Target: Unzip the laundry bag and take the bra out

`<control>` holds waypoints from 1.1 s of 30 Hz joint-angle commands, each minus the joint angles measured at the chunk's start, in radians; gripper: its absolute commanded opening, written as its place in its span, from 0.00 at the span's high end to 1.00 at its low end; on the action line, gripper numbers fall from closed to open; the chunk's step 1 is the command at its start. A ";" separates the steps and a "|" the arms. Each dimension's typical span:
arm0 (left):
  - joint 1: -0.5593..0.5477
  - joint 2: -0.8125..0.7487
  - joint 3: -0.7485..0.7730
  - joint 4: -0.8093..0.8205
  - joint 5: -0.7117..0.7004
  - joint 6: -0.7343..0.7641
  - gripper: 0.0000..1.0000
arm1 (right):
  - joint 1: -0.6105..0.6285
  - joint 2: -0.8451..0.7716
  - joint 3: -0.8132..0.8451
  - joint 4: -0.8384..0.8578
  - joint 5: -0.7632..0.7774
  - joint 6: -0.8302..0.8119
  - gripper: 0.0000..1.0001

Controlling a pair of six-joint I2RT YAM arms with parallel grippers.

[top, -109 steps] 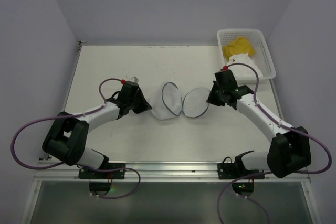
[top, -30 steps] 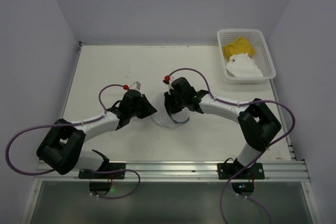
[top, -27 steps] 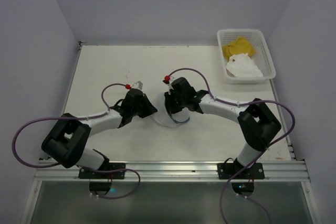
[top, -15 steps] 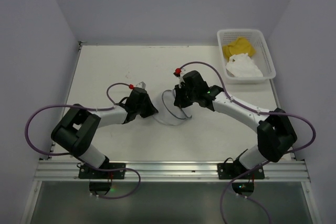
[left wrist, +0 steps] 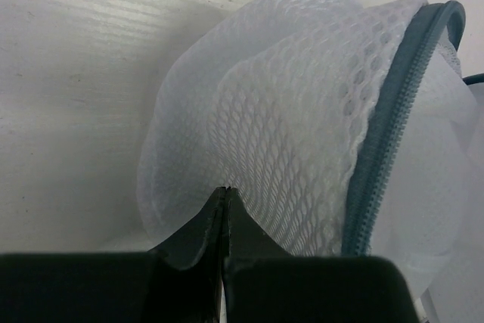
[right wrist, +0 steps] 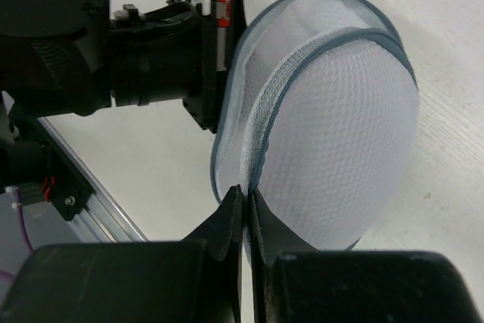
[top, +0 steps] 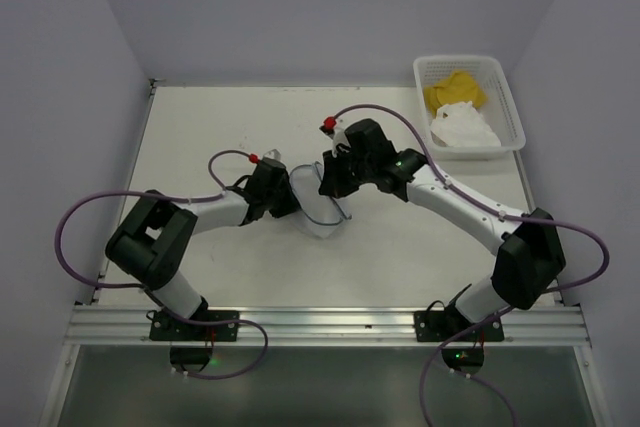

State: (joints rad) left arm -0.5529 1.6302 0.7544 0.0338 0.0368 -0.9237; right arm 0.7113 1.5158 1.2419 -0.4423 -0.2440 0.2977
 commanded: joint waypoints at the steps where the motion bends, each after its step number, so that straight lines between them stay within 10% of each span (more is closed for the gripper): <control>1: -0.010 0.016 0.037 -0.002 -0.017 0.000 1.00 | 0.028 0.040 0.033 0.036 -0.106 -0.003 1.00; 20: -0.012 0.030 -0.062 0.113 0.029 -0.061 1.00 | 0.043 0.231 -0.409 0.905 -0.523 0.265 1.00; 28: -0.010 -0.049 -0.127 0.109 0.012 -0.050 0.99 | 0.042 0.349 -0.392 0.919 -0.503 0.253 1.00; 33: -0.008 -0.115 -0.141 0.052 -0.032 -0.040 0.80 | 0.042 0.408 -0.366 0.883 -0.469 0.245 0.99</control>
State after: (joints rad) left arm -0.5575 1.5692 0.6281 0.1398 0.0418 -0.9760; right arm 0.7471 1.8942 0.8433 0.4126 -0.7357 0.5568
